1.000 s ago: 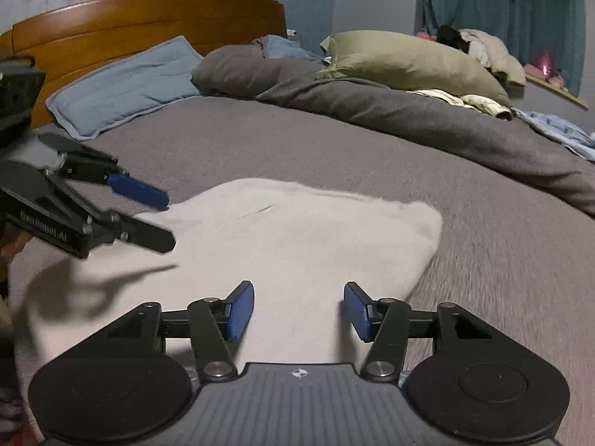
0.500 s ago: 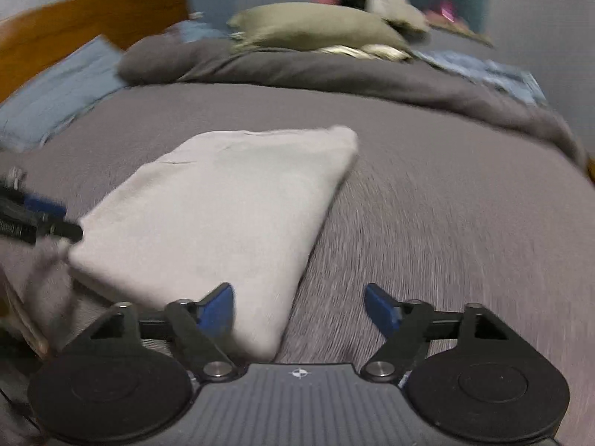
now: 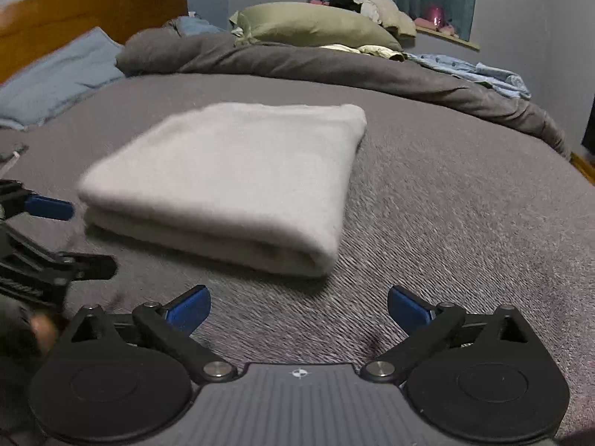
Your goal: Fold small clothes
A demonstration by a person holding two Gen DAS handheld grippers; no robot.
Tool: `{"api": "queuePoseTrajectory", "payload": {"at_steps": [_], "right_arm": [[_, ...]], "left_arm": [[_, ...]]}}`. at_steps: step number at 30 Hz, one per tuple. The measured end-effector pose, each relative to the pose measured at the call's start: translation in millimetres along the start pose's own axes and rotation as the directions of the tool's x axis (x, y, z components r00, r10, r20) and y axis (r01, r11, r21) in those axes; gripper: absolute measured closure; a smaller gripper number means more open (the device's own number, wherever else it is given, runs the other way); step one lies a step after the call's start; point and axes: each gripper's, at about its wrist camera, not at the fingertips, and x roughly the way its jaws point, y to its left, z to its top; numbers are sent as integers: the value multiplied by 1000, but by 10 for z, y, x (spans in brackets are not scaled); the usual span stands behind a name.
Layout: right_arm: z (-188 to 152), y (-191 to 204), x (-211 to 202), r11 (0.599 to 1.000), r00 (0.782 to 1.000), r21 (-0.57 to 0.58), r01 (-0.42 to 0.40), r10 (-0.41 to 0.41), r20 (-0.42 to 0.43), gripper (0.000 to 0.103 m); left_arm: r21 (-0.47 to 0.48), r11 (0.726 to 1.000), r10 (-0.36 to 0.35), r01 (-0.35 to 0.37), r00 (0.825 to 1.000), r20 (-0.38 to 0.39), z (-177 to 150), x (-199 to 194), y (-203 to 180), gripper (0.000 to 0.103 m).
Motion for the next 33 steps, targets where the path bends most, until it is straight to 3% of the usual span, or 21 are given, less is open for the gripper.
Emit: {"api": "queuePoseTrajectory", "payload": {"at_steps": [6, 11, 33], "right_arm": [[-191, -124, 259, 999, 999, 39, 35, -36, 12, 1], [-282, -116, 368, 999, 999, 10, 40, -40, 22, 0], [-339, -111, 413, 999, 999, 24, 41, -42, 33, 0]], "left_arm": [[75, 997, -35, 32, 999, 37, -150, 199, -29, 0], [7, 999, -35, 34, 998, 51, -233, 256, -32, 0], [3, 1000, -30, 30, 998, 54, -206, 281, 12, 0]]}}
